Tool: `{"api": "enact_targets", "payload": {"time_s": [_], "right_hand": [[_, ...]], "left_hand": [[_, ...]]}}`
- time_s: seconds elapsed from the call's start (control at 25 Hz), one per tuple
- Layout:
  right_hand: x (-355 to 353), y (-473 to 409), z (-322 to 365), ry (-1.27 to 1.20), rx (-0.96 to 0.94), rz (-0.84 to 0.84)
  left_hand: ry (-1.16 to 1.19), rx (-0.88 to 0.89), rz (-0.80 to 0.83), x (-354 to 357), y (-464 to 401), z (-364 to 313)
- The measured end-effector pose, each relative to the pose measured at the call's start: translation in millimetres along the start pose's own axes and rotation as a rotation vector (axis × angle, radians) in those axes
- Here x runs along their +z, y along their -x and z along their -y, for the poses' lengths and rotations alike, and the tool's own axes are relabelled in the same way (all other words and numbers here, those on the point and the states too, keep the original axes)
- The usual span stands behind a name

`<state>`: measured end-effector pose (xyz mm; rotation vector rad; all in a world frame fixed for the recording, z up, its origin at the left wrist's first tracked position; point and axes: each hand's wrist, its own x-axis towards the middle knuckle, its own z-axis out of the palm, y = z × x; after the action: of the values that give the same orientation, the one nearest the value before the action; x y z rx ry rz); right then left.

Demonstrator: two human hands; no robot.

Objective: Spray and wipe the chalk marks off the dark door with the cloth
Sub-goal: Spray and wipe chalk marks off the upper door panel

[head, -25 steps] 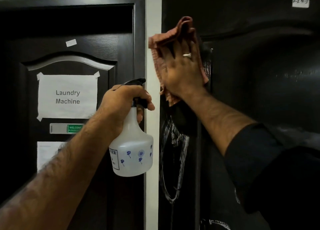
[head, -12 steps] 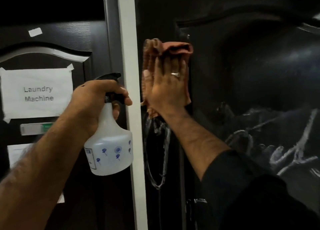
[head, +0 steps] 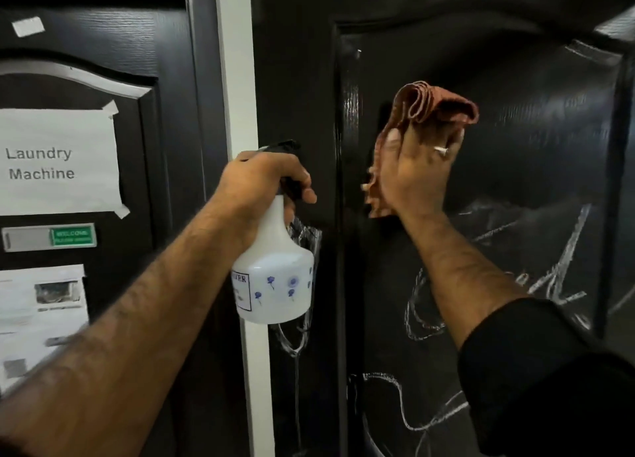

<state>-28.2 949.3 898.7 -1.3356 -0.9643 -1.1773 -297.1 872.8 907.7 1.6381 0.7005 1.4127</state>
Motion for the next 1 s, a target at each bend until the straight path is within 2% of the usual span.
{"api": "enact_targets", "payload": {"time_s": [0.08,0.16,0.2,0.24,0.36,0.44,0.52,0.6,0.68,0.8,1.0], "right_hand": [[5,16,29,0.048,-0.186,-0.016],[3,23,36,-0.068,-0.367,0.083],[0,20,26,-0.118,-0.393,0.103],[-1,16,11,-0.132,-0.379,0.091],[0,4,-70,-0.05,-0.177,-0.016],[-3,-9,-116,-0.009,-0.051,0.027],[-8,-13,-115,0.095,0.035,0.088],[-8,-1,-82,0.147,-0.003,0.016],[-5,19,-56,0.043,-0.125,-0.02],[-14,18,-86,-0.064,-0.282,0.072],[-16,-10,-223,-0.021,0.028,0.075]], "left_hand": [[-0.015,-0.007,0.023,11,-4,4],[-0.03,-0.016,0.033,19,-8,9],[-0.027,-0.017,0.033,22,-10,11],[-0.018,-0.018,0.038,24,-11,12],[-0.004,-0.028,0.076,30,-13,17],[-0.022,-0.032,0.076,35,-13,19],[-0.027,-0.029,0.066,46,-14,19],[-0.007,-0.022,0.063,61,-17,20],[0.003,-0.042,0.078,82,-21,20],[-0.013,-0.077,0.075,112,-24,25],[-0.053,-0.053,0.054,147,-22,29]]}}
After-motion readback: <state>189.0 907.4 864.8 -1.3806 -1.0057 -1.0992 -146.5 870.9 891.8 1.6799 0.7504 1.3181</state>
